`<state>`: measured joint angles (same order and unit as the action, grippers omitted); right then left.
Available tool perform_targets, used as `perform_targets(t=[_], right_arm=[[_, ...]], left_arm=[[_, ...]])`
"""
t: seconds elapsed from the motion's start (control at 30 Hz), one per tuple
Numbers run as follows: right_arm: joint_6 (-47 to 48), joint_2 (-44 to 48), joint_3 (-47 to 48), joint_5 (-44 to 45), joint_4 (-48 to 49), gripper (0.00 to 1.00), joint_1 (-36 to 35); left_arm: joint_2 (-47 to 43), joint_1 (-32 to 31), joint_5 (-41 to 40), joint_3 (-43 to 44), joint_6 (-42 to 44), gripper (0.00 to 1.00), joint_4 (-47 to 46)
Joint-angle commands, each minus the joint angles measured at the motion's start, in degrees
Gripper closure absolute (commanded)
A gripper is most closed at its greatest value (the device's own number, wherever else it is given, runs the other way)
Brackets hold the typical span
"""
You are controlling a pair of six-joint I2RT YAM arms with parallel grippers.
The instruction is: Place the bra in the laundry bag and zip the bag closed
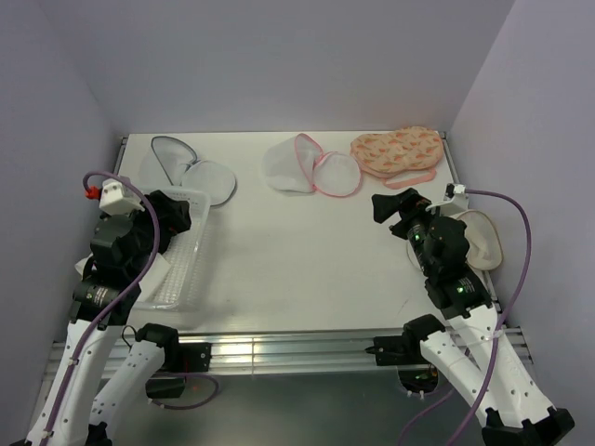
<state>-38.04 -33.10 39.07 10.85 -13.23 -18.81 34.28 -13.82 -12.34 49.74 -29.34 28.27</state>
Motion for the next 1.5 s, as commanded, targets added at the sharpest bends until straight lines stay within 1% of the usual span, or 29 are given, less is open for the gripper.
perform_targets(t=[0.0, 0.1, 0.13, 0.2, 0.23, 0.3, 0.33, 0.43, 0.5, 0.57, 0.7, 0.9, 0.93, 1.0, 1.03, 1.1, 1.23, 1.37, 1.47], right_arm=[[0.3, -0.2, 2.8, 0.7, -0.4, 0.00, 0.3], [0.7, -0.3, 3.0, 0.9, -0.9, 0.00, 0.3], [0.9, -0.4, 3.2, 1.2, -1.4, 0.00, 0.3], [1.0, -0.7, 3.9, 1.7, -3.0, 0.00, 0.2], [1.1, -0.9, 4.3, 2.1, -3.5, 0.00, 0.3], [1.0, -1.1, 4.8, 1.9, -4.3, 0.00, 0.3], [0.9, -0.9, 4.8, 1.5, -4.3, 0.00, 0.2], [0.1, -0.6, 4.4, 0.8, -3.9, 0.00, 0.3], [-0.1, -1.0, 4.1, 0.0, -3.2, 0.00, 0.3], [-0.5, -1.4, 4.1, -0.6, -3.0, 0.00, 0.3], [-0.8, -2.4, 3.9, -1.4, -3.0, 0.00, 0.3], [-0.5, -2.8, 2.7, -1.8, -2.5, 0.00, 0.2], [-0.5, -2.9, 2.3, -1.9, -2.3, 0.00, 0.3], [-0.6, -3.5, 2.2, -2.4, -1.9, 0.00, 0.3], [-0.8, -3.9, 2.3, -3.3, -1.8, 0.00, 0.2], [-0.9, -4.3, 2.4, -4.1, -1.4, 0.00, 0.2], [-0.7, -4.2, 2.3, -5.0, -1.4, 0.00, 0.3], [-0.5, -4.0, 2.4, -5.8, -1.4, 0.00, 0.3], [-0.1, -3.6, 2.9, -5.7, -2.1, 0.00, 0.3]], left_arm=[[-0.2, 0.3, -2.3, 0.2, 0.4, 0.01, -1.5], [-0.3, 0.3, -7.0, 0.5, -1.5, 0.01, 0.2], [-0.3, 0.3, -11.3, 0.2, -2.4, 0.01, 0.6], [0.1, 0.3, -15.9, 0.1, -5.3, 0.01, 2.6], [1.2, 0.3, -20.6, 0.5, -6.4, 0.01, 3.9], [3.1, 0.3, -24.6, 1.8, -9.7, 0.01, 8.0], [5.6, 0.3, -28.6, 2.3, -10.7, 0.01, 9.4], [9.8, 0.8, -33.0, 2.7, -13.8, 0.01, 11.9], [12.0, 2.5, -33.2, 2.8, -15.7, 0.02, 12.1], [15.5, 4.4, -31.4, 2.6, -17.3, 0.05, 12.5], [20.5, 11.0, -28.1, 1.4, -19.7, 0.11, 11.7], [25.7, 13.6, -31.5, -0.1, -25.6, 0.14, 11.5], [27.8, 13.7, -32.2, 0.1, -27.4, 0.14, 11.7], [32.0, 13.8, -34.9, 0.9, -30.1, 0.14, 14.0], [33.3, 15.3, -35.7, 1.2, -32.5, 0.13, 14.9], [37.1, 15.8, -37.6, 1.7, -35.0, 0.11, 17.0], [41.7, 16.5, -41.2, 2.7, -40.9, 0.10, 19.4], [46.3, 16.9, -42.7, 4.5, -43.9, 0.06, 21.7], [49.2, 17.0, -42.3, 6.3, -45.3, 0.06, 23.8]])
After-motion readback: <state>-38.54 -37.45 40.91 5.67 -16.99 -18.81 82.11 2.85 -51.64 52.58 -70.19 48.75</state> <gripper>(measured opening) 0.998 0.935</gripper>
